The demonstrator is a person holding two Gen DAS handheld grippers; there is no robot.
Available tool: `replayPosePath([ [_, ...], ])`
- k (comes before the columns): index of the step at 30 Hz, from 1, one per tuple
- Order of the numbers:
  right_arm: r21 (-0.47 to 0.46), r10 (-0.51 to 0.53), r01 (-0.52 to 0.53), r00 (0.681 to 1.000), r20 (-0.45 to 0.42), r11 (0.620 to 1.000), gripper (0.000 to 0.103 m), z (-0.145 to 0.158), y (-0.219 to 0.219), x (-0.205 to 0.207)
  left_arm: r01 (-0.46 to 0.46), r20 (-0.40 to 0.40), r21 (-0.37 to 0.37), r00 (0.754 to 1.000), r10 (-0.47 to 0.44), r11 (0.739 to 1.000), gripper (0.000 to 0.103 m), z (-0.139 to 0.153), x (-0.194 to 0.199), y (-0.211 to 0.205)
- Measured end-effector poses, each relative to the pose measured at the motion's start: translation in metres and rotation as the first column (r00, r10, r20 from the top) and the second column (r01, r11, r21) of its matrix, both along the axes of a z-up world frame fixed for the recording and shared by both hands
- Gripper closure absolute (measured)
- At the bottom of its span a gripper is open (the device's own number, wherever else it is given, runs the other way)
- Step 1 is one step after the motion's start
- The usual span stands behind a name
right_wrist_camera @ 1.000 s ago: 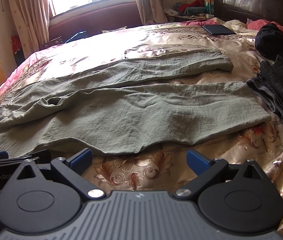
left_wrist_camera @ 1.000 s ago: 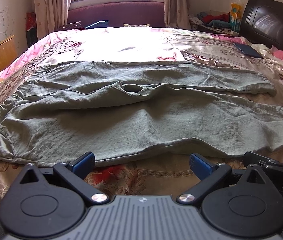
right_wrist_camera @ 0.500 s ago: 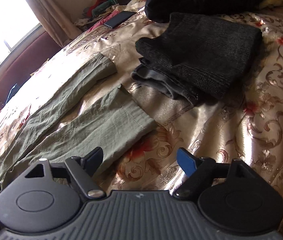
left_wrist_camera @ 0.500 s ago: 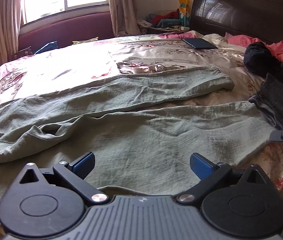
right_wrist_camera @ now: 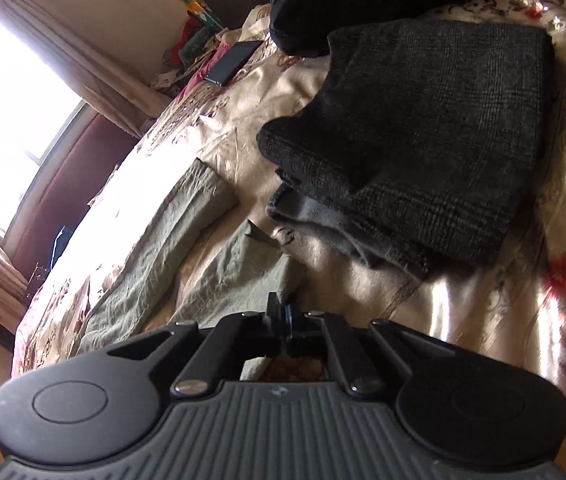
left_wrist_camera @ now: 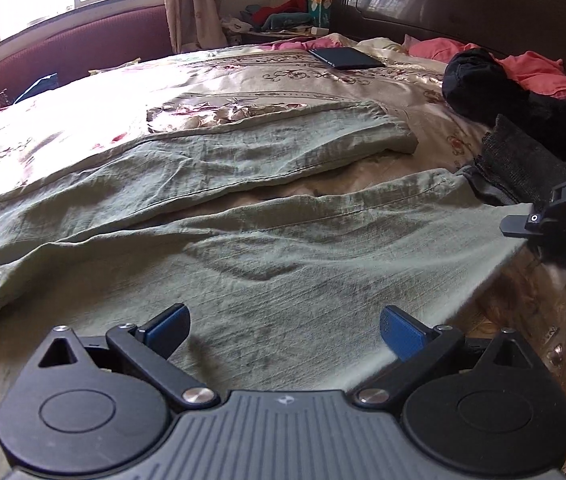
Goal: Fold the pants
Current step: 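Move both tools to the pants hem and open the grippers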
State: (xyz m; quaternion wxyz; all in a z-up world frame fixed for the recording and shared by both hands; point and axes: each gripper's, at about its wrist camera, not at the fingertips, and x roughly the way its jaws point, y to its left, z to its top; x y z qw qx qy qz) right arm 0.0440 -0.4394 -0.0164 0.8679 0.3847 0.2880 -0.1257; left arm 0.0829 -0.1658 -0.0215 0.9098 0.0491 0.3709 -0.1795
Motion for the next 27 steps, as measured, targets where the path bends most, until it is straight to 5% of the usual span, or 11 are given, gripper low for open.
replayPosePath([
  [7, -0.195, -0.006, -0.021, 0.991, -0.135, 0.981, 0.098, 0.002, -0.001, -0.004, 0.093, -0.024, 0.016, 0.995, -0.093, 0.995, 0.0, 0.003, -0.009, -0.004],
  [13, -0.415, -0.032, -0.039, 0.986, -0.162, 0.909, 0.091, 0.029, 0.036, -0.008, -0.017, 0.11, 0.061, 0.994, 0.01, 0.998, 0.0, 0.036, -0.02, 0.091],
  [17, -0.518, 0.177, -0.233, 0.972, -0.156, 0.823, 0.088, 0.053, 0.097, 0.017, -0.137, 0.187, 0.11, 0.976, 0.115, 0.984, 0.0, 0.053, -0.01, 0.178],
  [19, -0.527, 0.343, -0.383, 0.923, -0.178, 0.758, 0.078, 0.061, 0.135, 0.047, -0.202, 0.215, 0.13, 0.961, 0.172, 0.971, 0.0, 0.061, 0.003, 0.228],
  [21, -0.531, 0.505, -0.531, 0.837, -0.208, 0.66, 0.077, 0.064, 0.178, 0.087, -0.25, 0.25, 0.177, 0.947, 0.202, 0.952, 0.0, 0.064, 0.017, 0.267],
  [23, -0.558, 0.632, -0.644, 0.732, -0.253, 0.523, 0.076, 0.063, 0.226, 0.131, -0.286, 0.279, 0.254, 0.936, 0.213, 0.924, 0.0, 0.064, 0.039, 0.31],
  [27, -0.593, 0.774, -0.764, 0.528, -0.349, 0.254, 0.066, 0.053, 0.32, 0.212, -0.312, 0.215, 0.288, 0.942, 0.256, 0.905, 0.0, 0.058, 0.089, 0.382],
])
